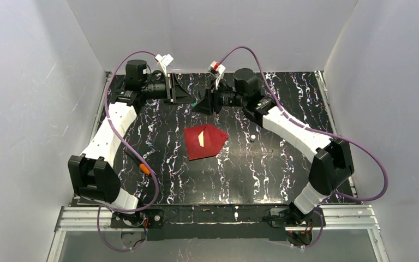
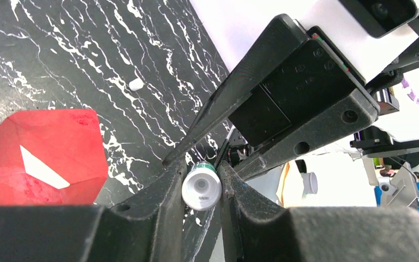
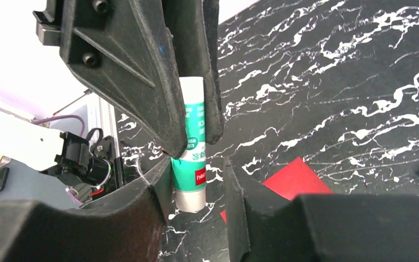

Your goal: Place the letter into the envelope and seal it

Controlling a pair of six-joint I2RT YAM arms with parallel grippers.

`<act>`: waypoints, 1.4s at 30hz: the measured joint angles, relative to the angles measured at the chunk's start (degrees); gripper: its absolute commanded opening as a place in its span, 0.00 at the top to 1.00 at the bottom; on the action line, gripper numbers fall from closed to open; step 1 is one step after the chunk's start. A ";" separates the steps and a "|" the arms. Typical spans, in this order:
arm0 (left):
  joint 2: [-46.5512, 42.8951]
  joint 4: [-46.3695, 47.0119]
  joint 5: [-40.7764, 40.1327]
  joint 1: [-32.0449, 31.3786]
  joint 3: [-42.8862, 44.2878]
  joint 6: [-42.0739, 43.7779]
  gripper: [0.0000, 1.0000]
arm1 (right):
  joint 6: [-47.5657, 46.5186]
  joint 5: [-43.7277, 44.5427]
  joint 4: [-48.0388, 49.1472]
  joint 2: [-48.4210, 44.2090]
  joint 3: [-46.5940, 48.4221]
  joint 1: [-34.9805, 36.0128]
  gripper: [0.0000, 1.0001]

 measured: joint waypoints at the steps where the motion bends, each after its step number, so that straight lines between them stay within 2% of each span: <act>1: -0.24 0.31 0.17 0.00 -0.02 0.00 1.00 | 0.39 0.22 0.90 -0.15 -0.02 0.00 0.59; 3: -0.57 0.87 0.48 0.00 -0.02 -0.02 1.00 | 1.09 0.52 2.54 -0.66 -0.42 0.02 0.67; 5: -0.76 1.22 0.68 0.00 -0.02 -0.20 1.00 | 2.16 0.61 4.15 -1.09 -1.01 0.20 0.80; 7: -0.81 1.68 1.20 0.07 -0.02 -0.85 0.83 | 3.28 0.81 5.55 -1.40 -1.70 0.28 0.88; 9: -0.81 2.54 1.05 0.09 -0.07 -1.90 0.66 | 4.55 0.85 6.93 -1.40 -2.16 0.46 0.90; 12: -1.11 5.51 0.46 0.11 -1.11 -4.76 0.58 | 7.78 2.36 11.17 -1.51 -3.91 0.83 0.92; 14: -1.97 10.32 -0.46 0.02 -3.56 -8.85 0.59 | 11.56 4.13 15.93 -1.86 -6.73 1.55 0.92; 18: -3.87 18.25 -4.44 -0.83 -8.66 -15.23 0.70 | 19.41 7.52 24.63 -2.16 -11.82 2.78 0.92; 27: -9.33 29.42 -14.32 -3.80 -14.12 -21.14 0.67 | 29.57 15.02 33.73 -3.72 -14.05 3.54 0.92; 28: -10.03 30.53 -14.84 -3.91 -14.51 -21.44 0.70 | 30.67 15.56 35.26 -3.87 -14.47 3.69 0.92; 30: -10.88 32.09 -15.91 -4.20 -15.06 -22.14 0.89 | 32.44 16.33 37.24 -3.93 -14.91 3.78 0.92; 31: -10.99 32.59 -16.11 -4.33 -15.15 -22.51 0.99 | 33.18 16.65 37.73 -3.93 -15.08 3.78 0.90; 32: -11.04 33.38 -16.57 -4.48 -15.37 -22.25 1.00 | 33.99 16.98 38.49 -3.93 -15.39 3.76 0.86; 33: -11.04 33.81 -16.83 -4.55 -15.50 -22.40 1.00 | 34.49 17.25 38.58 -3.93 -15.52 3.76 0.73; 35: -11.02 33.99 -17.09 -4.61 -15.74 -22.40 1.00 | 35.08 17.38 38.56 -3.93 -15.65 3.72 0.32; 36: -11.02 34.12 -17.00 -4.61 -15.76 -22.23 1.00 | 35.06 17.55 38.34 -3.98 -15.65 3.72 0.22; 39: -11.28 34.86 -15.82 -4.68 -15.76 -20.15 1.00 | 31.91 18.67 33.90 -4.57 -15.74 3.10 0.09; 42: -11.13 33.86 -14.05 -4.72 -15.76 -15.98 1.00 | 26.60 18.64 27.98 -7.10 -15.74 2.47 0.07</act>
